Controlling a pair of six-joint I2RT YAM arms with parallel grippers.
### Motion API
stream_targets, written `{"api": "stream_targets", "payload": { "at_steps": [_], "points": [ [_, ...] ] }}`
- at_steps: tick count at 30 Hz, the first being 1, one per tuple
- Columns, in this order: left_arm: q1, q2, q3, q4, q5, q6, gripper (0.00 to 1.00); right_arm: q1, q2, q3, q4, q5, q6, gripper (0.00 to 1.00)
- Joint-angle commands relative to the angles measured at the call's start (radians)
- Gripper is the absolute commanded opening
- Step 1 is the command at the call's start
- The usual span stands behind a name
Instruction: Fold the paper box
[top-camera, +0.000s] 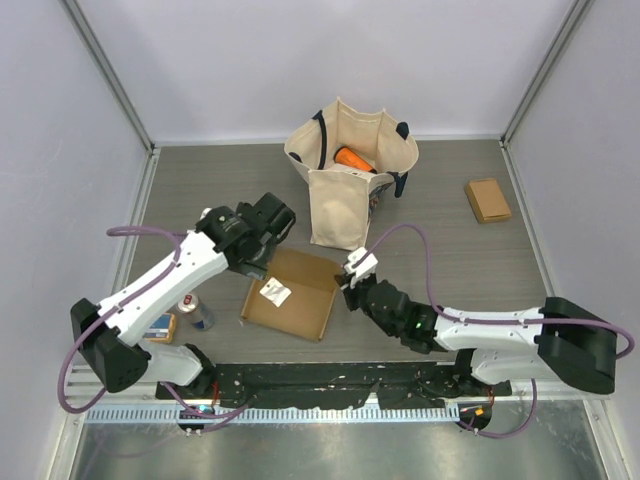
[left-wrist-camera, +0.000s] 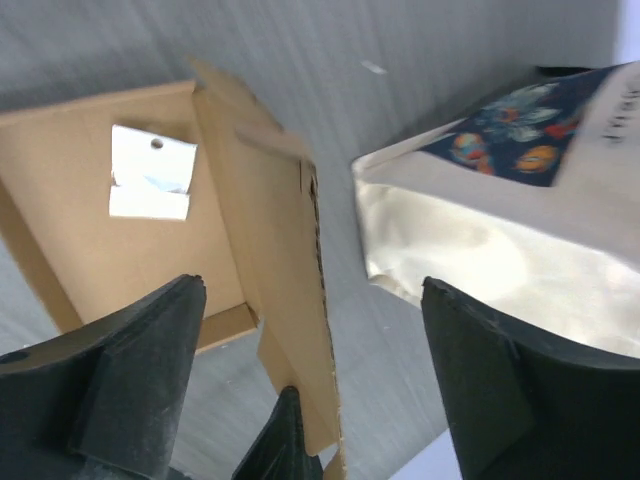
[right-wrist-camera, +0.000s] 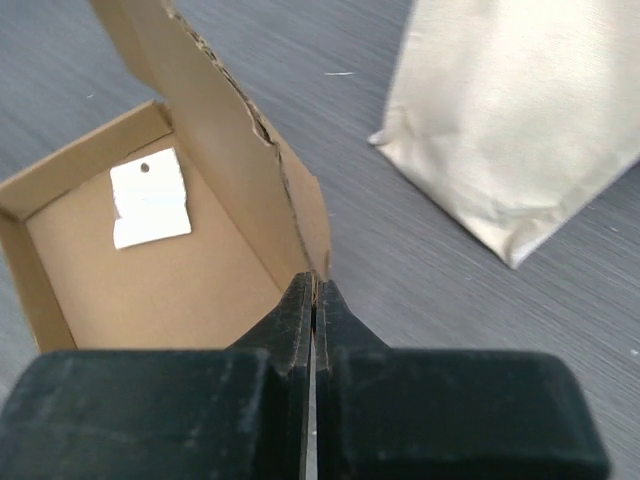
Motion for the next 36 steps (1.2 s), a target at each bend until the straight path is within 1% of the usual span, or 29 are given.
{"api": "stream_targets", "payload": {
  "at_steps": [1, 2, 3, 4, 5, 6, 7, 8, 9, 10, 11, 12, 14, 15, 16, 18, 19, 21, 22, 23, 24, 26, 27, 28, 29, 32, 33, 35, 36],
  "points": [
    [-0.006, -0.100, -0.014, 0.143, -0.175, 0.205, 0.99, -0.141, -0.129, -0.018, -0.071, -0.162, 0.064, 0.01],
    [-0.006, -0.147, -0.038, 0.174, -0.169, 0.277, 1.00, -0.161, -0.147, -0.018, -0.102, -0.199, 0.059, 0.01],
    [-0.007, -0.180, -0.074, 0.200, -0.166, 0.343, 1.00, -0.187, -0.166, -0.015, -0.138, -0.292, 0.053, 0.01],
    [-0.009, -0.218, -0.174, 0.246, -0.161, 0.437, 1.00, -0.209, -0.181, 0.003, -0.224, -0.322, 0.041, 0.01],
    [-0.010, -0.272, -0.244, 0.392, -0.141, 0.618, 1.00, -0.247, -0.203, 0.011, -0.266, -0.342, 0.035, 0.01],
    [-0.010, -0.392, -0.329, 0.521, -0.053, 0.791, 1.00, -0.269, -0.215, 0.026, -0.301, -0.371, 0.029, 0.01],
    [-0.019, -0.477, -0.506, 0.621, -0.040, 0.870, 1.00, -0.292, -0.226, 0.031, -0.342, -0.391, 0.053, 0.01],
    [-0.020, -0.554, -0.598, 0.780, -0.038, 0.936, 1.00, -0.363, -0.244, 0.028, -0.341, -0.473, 0.082, 0.01],
    [-0.020, -0.714, -0.691, 0.909, 0.041, 1.019, 1.00, -0.387, -0.250, 0.037, -0.344, -0.567, 0.101, 0.01],
    [-0.018, -0.782, -0.833, 1.021, 0.082, 1.112, 1.00, -0.407, -0.256, 0.046, -0.376, -0.603, 0.108, 0.01],
    [-0.020, -0.841, -0.882, 1.140, 0.113, 1.239, 1.00, -0.421, -0.256, 0.054, -0.392, -0.627, 0.099, 0.01],
    [-0.018, -0.935, -0.925, 1.170, 0.103, 1.268, 1.00, -0.424, -0.250, 0.075, -0.407, -0.640, 0.087, 0.01],
    [-0.016, -0.976, -0.970, 1.174, 0.122, 1.392, 1.00, -0.431, -0.232, 0.109, -0.497, -0.635, 0.060, 0.01],
    [-0.015, -0.955, -0.973, 1.179, 0.133, 1.499, 1.00, -0.445, -0.202, 0.147, -0.571, -0.662, 0.047, 0.01],
    [-0.009, -0.923, -0.973, 1.205, 0.141, 1.520, 1.00, -0.450, -0.188, 0.169, -0.602, -0.682, 0.049, 0.01],
    [0.022, -0.843, -0.955, 1.260, 0.227, 1.576, 1.00, -0.473, -0.162, 0.207, -0.642, -0.716, 0.067, 0.01],
    [0.036, -0.756, -0.945, 1.306, 0.288, 1.580, 1.00, -0.484, -0.157, 0.221, -0.659, -0.747, 0.073, 0.01],
    [0.097, -0.696, -0.942, 1.364, 0.342, 1.571, 0.97, -0.506, -0.172, 0.232, -0.665, -0.778, 0.084, 0.01],
    [0.121, -0.661, -0.964, 1.445, 0.366, 1.569, 0.95, -0.516, -0.180, 0.231, -0.665, -0.793, 0.085, 0.01],
    [0.149, -0.642, -0.973, 1.479, 0.426, 1.569, 0.93, -0.526, -0.187, 0.229, -0.667, -0.799, 0.085, 0.01],
    [0.195, -0.627, -0.971, 1.495, 0.445, 1.572, 0.90, -0.543, -0.189, 0.235, -0.682, -0.820, 0.087, 0.01],
    [0.224, -0.575, -0.974, 1.555, 0.480, 1.590, 0.91, -0.592, -0.181, 0.247, -0.696, -0.889, 0.087, 0.01],
    [0.244, -0.555, -1.000, 1.603, 0.518, 1.601, 0.94, -0.603, -0.178, 0.255, -0.697, -0.908, 0.090, 0.01],
    [0.256, -0.524, -1.013, 1.719, 0.549, 1.612, 0.96, -0.614, -0.178, 0.255, -0.694, -0.917, 0.088, 0.01],
    [0.273, -0.463, -1.016, 1.757, 0.634, 1.613, 0.96, -0.620, -0.180, 0.252, -0.691, -0.926, 0.090, 0.01],
    [0.324, -0.380, -1.020, 1.857, 0.684, 1.609, 0.95, -0.629, -0.175, 0.254, -0.679, -0.942, 0.093, 0.01],
    [0.330, -0.364, -1.040, 1.897, 0.740, 1.603, 0.94, -0.629, -0.175, 0.252, -0.679, -0.940, 0.093, 0.01],
    [0.332, -0.343, -1.043, 1.958, 0.797, 1.581, 0.90, -0.631, -0.180, 0.241, -0.670, -0.940, 0.098, 0.01],
    [0.332, -0.325, -1.043, 1.973, 0.854, 1.577, 0.83, -0.631, -0.180, 0.238, -0.657, -0.933, 0.096, 0.01]
  ]
}}
